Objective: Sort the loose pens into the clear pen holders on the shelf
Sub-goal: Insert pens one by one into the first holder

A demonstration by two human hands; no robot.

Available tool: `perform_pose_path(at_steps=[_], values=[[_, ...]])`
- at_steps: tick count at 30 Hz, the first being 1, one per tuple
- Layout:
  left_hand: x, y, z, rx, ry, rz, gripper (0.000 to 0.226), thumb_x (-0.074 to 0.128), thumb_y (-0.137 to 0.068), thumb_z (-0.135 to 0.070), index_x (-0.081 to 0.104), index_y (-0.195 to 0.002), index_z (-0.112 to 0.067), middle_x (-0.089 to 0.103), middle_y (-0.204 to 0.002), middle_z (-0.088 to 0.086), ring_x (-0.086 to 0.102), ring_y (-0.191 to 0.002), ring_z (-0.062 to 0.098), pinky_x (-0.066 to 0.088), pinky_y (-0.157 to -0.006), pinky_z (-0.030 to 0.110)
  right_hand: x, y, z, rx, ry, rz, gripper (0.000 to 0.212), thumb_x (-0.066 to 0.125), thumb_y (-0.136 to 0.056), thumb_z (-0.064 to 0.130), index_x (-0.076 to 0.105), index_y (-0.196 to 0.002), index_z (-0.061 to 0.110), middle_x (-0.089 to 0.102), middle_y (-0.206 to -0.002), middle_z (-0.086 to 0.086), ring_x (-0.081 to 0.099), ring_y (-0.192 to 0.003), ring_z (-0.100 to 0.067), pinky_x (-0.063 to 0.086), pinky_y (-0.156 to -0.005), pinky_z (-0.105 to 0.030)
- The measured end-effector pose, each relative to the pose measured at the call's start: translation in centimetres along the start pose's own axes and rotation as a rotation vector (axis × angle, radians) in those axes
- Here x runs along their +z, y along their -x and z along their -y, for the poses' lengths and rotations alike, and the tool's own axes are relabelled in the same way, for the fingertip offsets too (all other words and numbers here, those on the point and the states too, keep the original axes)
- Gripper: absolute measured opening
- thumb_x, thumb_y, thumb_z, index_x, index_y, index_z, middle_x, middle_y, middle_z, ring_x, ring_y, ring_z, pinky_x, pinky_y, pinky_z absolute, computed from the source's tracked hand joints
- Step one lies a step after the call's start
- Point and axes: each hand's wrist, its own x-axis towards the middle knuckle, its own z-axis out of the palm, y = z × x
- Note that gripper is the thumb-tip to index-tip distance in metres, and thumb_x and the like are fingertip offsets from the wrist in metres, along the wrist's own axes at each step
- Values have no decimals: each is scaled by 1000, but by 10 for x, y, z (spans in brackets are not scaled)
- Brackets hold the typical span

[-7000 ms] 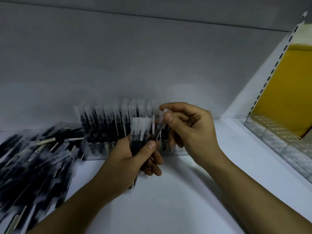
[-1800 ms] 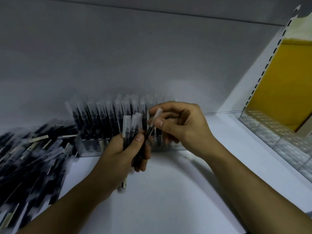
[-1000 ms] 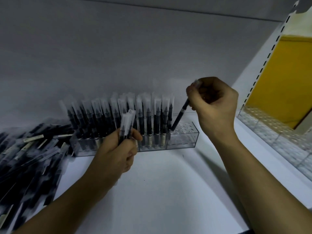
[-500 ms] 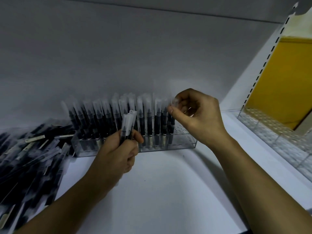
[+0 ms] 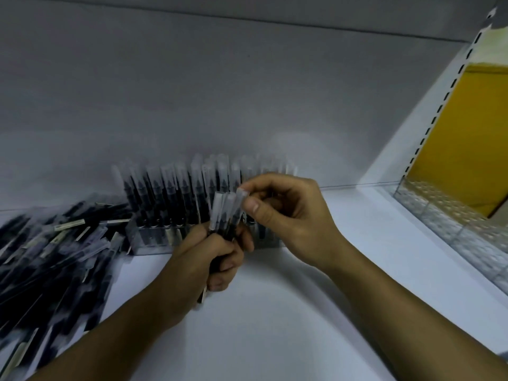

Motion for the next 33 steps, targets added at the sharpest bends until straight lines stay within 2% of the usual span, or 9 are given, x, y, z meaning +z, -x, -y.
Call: perform_pose_path(at_steps=[3,7,9,13,18,23,25,29,33], values=[[-2,0,4,25,-14,-2,15,51,-76,-17,66,-74,-11,37,-56,8,29,-42,15,24,-43,25,3,1,1,53,-79,47,13,68,-94,9,68,-100,-2,64,-76,-23,62,-52,-42,49,-50,-59],[-3,-1,9,46,-9,-36,21,47,-77,-15,63,-82,-3,46,-59,11,38,-46,21,34,-44,27,-2,-1,10,92,-164,-36,3,68,-89,8,66,-91,9,65,-74,-8,48,-44,-11,40,-44,-21],[-5,-3,10,34,-21,-52,22,46,-78,-15,66,-82,-7,50,-61,12,44,-49,22,37,-47,29,-9,-3,14,103,-225,-104,2,66,-89,10,64,-90,9,72,-88,-20,54,-45,-16,41,-42,-21],[-7,-7,10,15,-92,-106,26,45,-89,-12,67,-75,-19,57,-65,14,55,-52,26,42,-52,33,-22,-9,19,90,-260,-236,9,60,-91,11,65,-94,5,76,-89,-15,61,-52,-20,43,-45,-24],[-4,-8,14,132,-197,-205,25,38,-106,-17,57,-92,-8,53,-56,9,52,-46,25,40,-48,34,-34,-15,22,84,-275,-409,15,55,-96,4,68,-91,9,74,-85,-14,57,-54,-19,41,-48,-25],[-3,-8,12,210,-179,-200,21,46,-98,-25,57,-91,-8,34,-51,-5,29,-42,9,26,-40,23,-42,-20,23,132,-255,-609,18,52,-102,6,66,-93,9,71,-78,-9,51,-61,-18,38,-53,-25],[-8,-11,12,179,-114,-204,14,55,-95,-16,63,-83,-17,38,-52,-5,33,-44,9,25,-45,27,-46,-21,23,137,-224,-665,17,52,-103,10,66,-92,10,70,-76,-5,55,-68,-20,37,-54,-27],[-10,-13,17,181,-176,-202,47,45,-89,10,64,-74,-30,48,-64,-1,44,-60,15,33,-57,36,-59,-20,22,106,-118,-797,18,52,-103,12,67,-92,13,71,-74,0,64,-75,-18,41,-53,-27],[-2,-10,21,251,-281,-207,36,49,-88,-4,65,-82,-36,55,-72,2,53,-67,15,46,-59,29,-69,-20,19,43,52,-876,16,51,-104,13,66,-100,10,74,-80,-2,67,-73,-15,48,-55,-27]])
